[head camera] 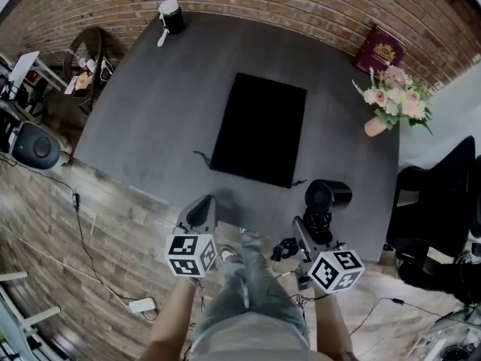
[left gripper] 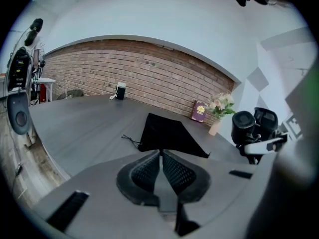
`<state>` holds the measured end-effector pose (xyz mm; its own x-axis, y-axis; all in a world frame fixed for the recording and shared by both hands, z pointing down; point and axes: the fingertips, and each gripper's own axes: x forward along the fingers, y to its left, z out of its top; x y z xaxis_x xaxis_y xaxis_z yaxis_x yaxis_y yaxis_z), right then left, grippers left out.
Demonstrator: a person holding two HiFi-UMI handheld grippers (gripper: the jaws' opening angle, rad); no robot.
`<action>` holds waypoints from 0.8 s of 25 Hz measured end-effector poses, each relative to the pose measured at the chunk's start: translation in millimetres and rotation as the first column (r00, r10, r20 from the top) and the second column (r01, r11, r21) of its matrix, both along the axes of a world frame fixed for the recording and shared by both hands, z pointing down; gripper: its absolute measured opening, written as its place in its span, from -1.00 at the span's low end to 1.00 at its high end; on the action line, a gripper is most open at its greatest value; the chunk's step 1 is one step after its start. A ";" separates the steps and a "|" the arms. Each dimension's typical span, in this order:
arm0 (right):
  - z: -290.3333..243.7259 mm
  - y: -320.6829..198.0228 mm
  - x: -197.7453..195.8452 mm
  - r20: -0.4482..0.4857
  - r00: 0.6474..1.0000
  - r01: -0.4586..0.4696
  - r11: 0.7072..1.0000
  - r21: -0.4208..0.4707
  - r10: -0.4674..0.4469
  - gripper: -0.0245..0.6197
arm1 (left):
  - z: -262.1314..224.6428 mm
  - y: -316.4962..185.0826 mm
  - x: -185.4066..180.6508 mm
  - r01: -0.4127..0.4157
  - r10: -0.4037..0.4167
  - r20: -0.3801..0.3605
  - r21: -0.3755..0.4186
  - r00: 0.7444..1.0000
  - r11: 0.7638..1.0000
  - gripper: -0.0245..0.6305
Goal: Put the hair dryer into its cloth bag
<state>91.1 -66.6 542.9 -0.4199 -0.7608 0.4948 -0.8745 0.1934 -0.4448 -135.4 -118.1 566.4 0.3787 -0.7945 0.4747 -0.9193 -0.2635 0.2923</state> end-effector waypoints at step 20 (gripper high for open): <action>16.0 -28.1 8.3 0.069 0.997 -0.033 0.999 -0.025 0.035 -0.35 | 9.2 -61.3 24.8 -0.526 0.486 0.471 -0.053 0.736 0.849 -0.56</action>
